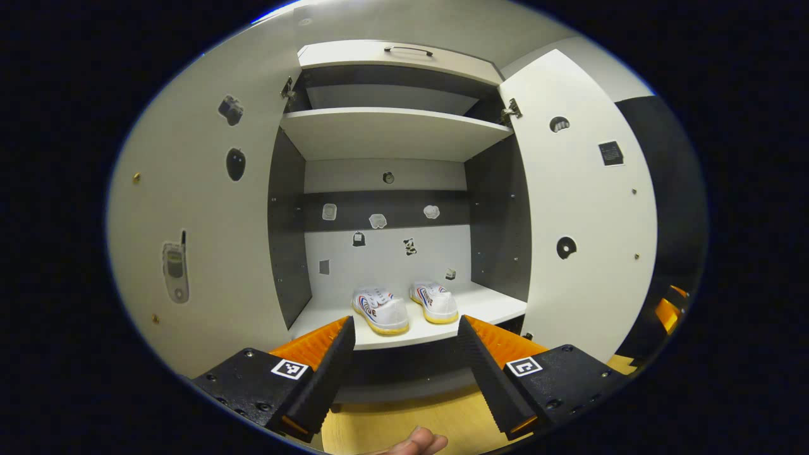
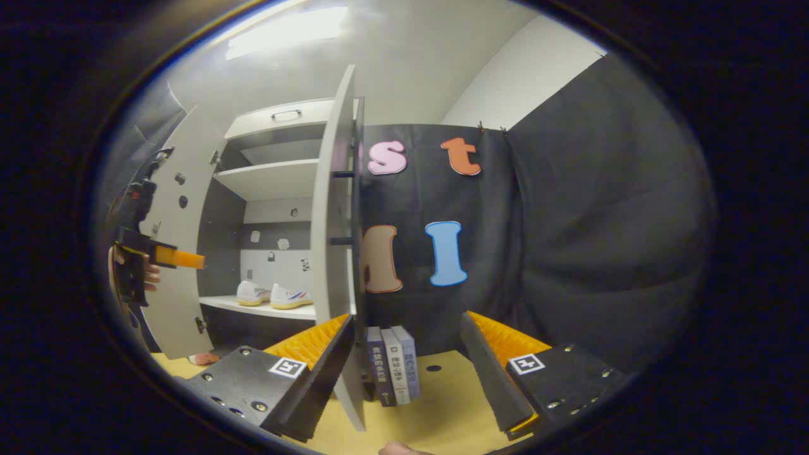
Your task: Grab one shoe with the right hand and put it into the shoe cabinet, grab the other shoe with the left hand and put it into the shoe cabinet; then close the right door with the right hand and the left door with the left hand.
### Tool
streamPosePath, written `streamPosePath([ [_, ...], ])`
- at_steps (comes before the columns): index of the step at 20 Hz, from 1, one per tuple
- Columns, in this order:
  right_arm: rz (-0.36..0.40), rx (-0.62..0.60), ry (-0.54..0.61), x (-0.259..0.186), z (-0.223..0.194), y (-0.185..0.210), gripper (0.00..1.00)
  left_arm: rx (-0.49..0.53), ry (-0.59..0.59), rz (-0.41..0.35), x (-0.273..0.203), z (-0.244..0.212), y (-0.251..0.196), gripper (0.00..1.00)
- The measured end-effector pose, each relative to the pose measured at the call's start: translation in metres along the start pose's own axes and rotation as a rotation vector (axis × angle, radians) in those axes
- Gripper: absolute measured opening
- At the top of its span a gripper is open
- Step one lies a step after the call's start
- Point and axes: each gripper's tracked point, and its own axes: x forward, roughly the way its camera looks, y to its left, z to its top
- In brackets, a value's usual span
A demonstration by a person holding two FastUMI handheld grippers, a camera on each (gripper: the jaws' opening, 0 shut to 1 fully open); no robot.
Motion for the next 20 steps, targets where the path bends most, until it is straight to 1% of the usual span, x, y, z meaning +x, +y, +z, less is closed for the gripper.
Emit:
streamPosePath([
  [2,-0.022,-0.031,0.025,0.01,0.004,-0.026,1.0,0.001,0.014,-0.042,-0.023,-0.014,-0.007,1.0],
  [3,-0.027,-0.047,0.037,0.018,0.007,-0.038,1.0,0.008,0.014,-0.054,-0.031,-0.019,-0.008,0.98],
  [4,-0.022,-0.066,0.054,0.027,0.01,-0.049,1.0,-0.005,0.001,-0.053,-0.036,-0.023,-0.006,0.98],
  [7,0.044,-0.1,0.12,0.057,0.02,-0.066,1.0,-0.052,0.004,-0.085,-0.051,-0.04,-0.011,0.98],
  [9,0.091,-0.113,0.152,0.08,0.035,-0.073,1.0,-0.045,0.023,-0.13,-0.058,-0.046,-0.014,0.98],
  [11,0.137,-0.109,0.171,0.098,0.052,-0.074,0.99,-0.036,-0.004,-0.167,-0.068,-0.041,-0.013,0.98],
  [13,0.149,-0.08,0.184,0.117,0.067,-0.077,1.0,-0.036,-0.02,-0.193,-0.079,-0.037,-0.009,0.98],
  [15,0.146,-0.052,0.202,0.132,0.076,-0.077,1.0,-0.029,-0.018,-0.182,-0.088,-0.035,0.001,0.98],
  [16,0.146,-0.038,0.214,0.139,0.08,-0.074,1.0,-0.021,-0.018,-0.178,-0.107,-0.035,0.022,0.98],
  [18,0.14,-0.025,0.225,0.149,0.085,-0.069,1.0,-0.008,-0.027,-0.164,-0.116,-0.031,0.031,0.98],
  [20,0.156,-0.019,0.226,0.155,0.091,-0.054,1.0,0.012,-0.037,-0.145,-0.126,-0.029,0.041,0.98],
])
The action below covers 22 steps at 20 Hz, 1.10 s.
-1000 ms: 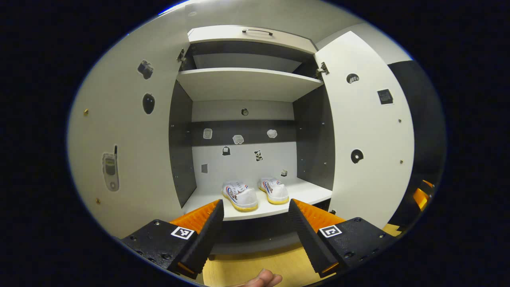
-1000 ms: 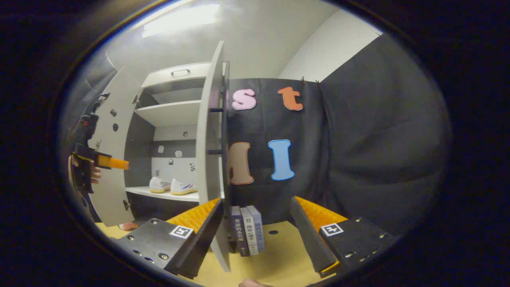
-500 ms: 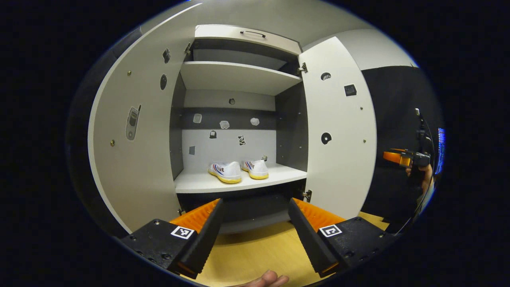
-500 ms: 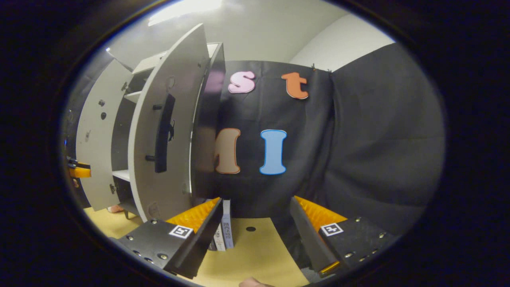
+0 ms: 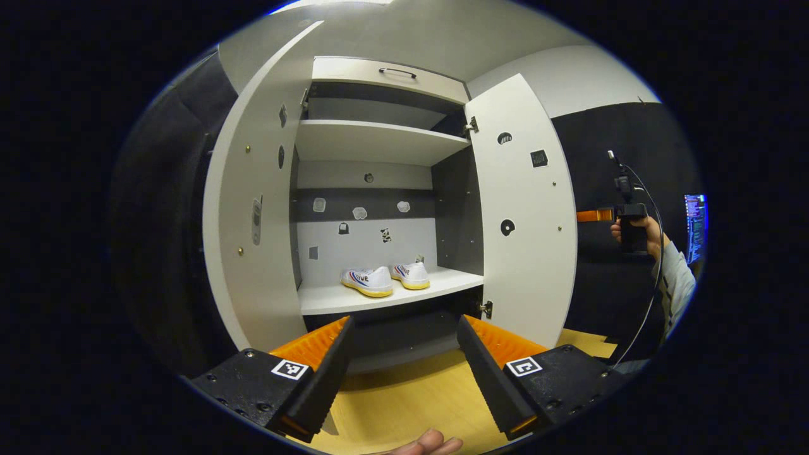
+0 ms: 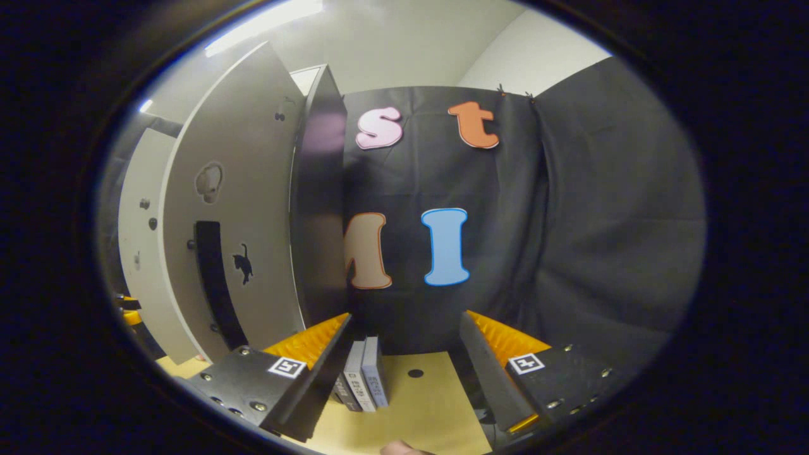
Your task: Grab one shoe with the right hand and put it into the shoe cabinet, grab the other shoe with the left hand and put it into the shoe cabinet; then close the right door with the right hand and the left door with the left hand.
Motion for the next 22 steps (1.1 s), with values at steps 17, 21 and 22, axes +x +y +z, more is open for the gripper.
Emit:
streamPosePath([
  [17,0.079,-0.053,0.03,-0.012,0.0,0.164,0.91,-0.065,-0.05,0.082,-0.107,-0.017,0.104,0.97],
  [21,0.043,-0.028,0.034,-0.009,-0.006,0.172,0.91,-0.053,-0.015,0.099,-0.102,-0.02,0.119,0.98],
  [22,0.044,-0.03,0.032,-0.009,-0.005,0.176,0.89,-0.051,-0.012,0.103,-0.101,-0.019,0.122,0.98],
])
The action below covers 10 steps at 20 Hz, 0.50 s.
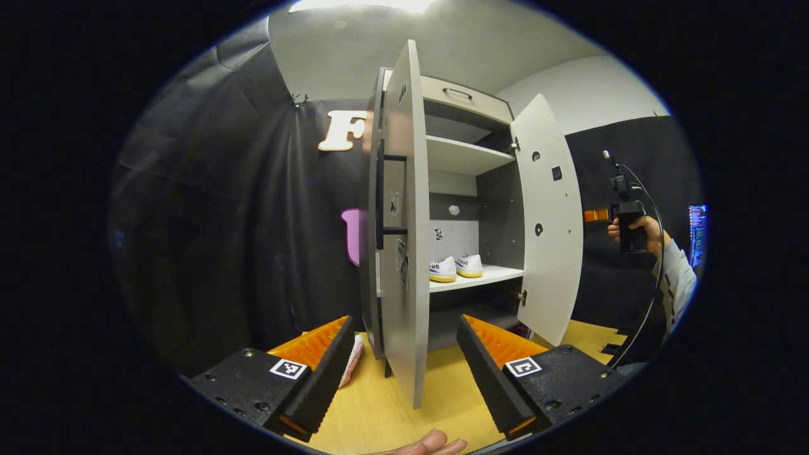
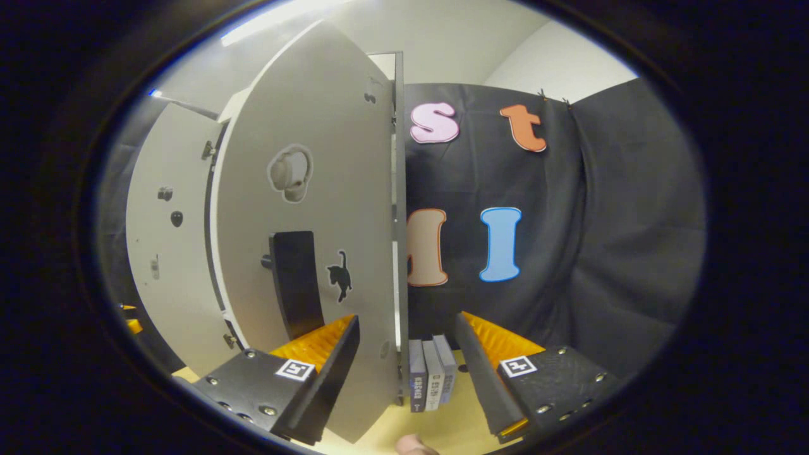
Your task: Grab one shoe with the right hand and put it into the shoe cabinet, grab the other shoe with the left hand and put it into the shoe cabinet; then close the right door with the right hand and the left door with the left hand.
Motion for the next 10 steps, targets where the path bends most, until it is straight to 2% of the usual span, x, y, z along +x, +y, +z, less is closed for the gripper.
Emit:
streamPosePath([
  [4,-0.004,-0.014,-0.025,0.001,0.001,0.027,0.89,0.006,-0.005,0.04,0.003,0.008,0.012,0.98],
  [5,0.016,-0.017,-0.034,0.003,0.001,0.041,0.91,0.005,-0.02,0.047,0.004,0.014,0.015,0.98],
  [6,0.049,-0.009,-0.042,0.003,0.001,0.057,0.89,0.013,-0.034,0.065,0.003,0.021,0.02,0.99],
  [8,0.148,0.017,-0.048,0.005,-0.003,0.094,0.92,0.049,-0.058,0.11,-0.001,0.03,0.031,0.98],
  [9,0.152,0.031,-0.045,0.0,-0.007,0.101,0.91,0.067,-0.067,0.128,-0.002,0.034,0.036,0.98],
  [10,0.143,0.035,-0.046,0.0,-0.012,0.101,0.99,0.075,-0.067,0.142,-0.002,0.037,0.039,0.99],
])
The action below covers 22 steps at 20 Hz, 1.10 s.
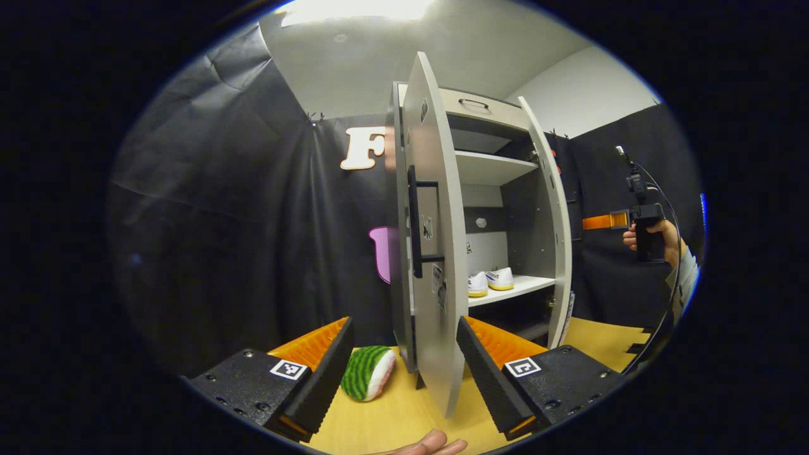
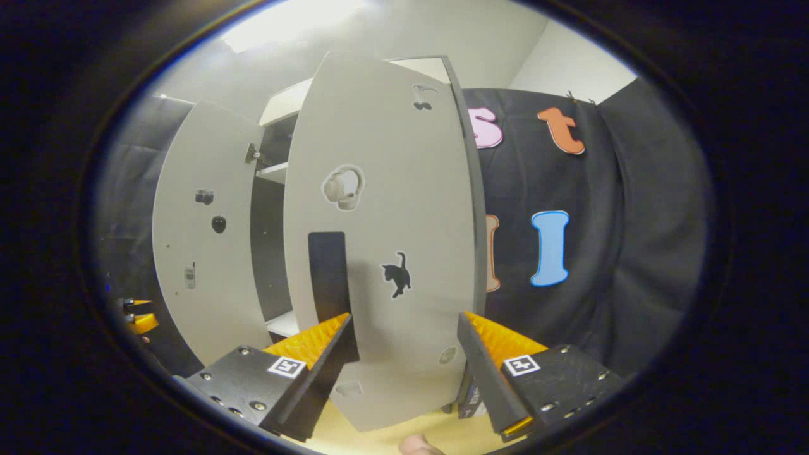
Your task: Grab one shoe with the right hand and put it into the shoe cabinet, grab the other shoe with the left hand and put it into the shoe cabinet; then close the right door with the right hand and the left door with the left hand.
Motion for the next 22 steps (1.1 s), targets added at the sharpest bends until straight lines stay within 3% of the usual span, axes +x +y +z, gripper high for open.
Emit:
streamPosePath([
  [7,-0.015,0.068,0.022,-0.001,-0.045,-0.019,0.98,0.022,0.028,0.089,0.024,0.005,0.03,0.97],
  [13,-0.012,0.085,0.017,0.0,-0.051,-0.039,0.99,-0.019,0.005,0.167,0.053,0.028,0.064,1.0],
  [15,0.0,0.069,-0.006,-0.003,-0.046,-0.038,0.99,-0.051,0.019,0.156,0.067,0.034,0.068,0.96],
  [17,0.022,0.062,-0.024,-0.007,-0.045,-0.035,0.98,-0.094,0.026,0.118,0.082,0.044,0.064,0.99],
  [20,0.037,0.042,-0.032,-0.015,-0.052,-0.031,0.98,-0.053,0.014,0.165,0.094,0.057,0.077,0.98],
  [22,0.048,0.027,-0.032,-0.019,-0.059,-0.027,0.98,-0.063,0.018,0.116,0.1,0.065,0.056,0.95],
])
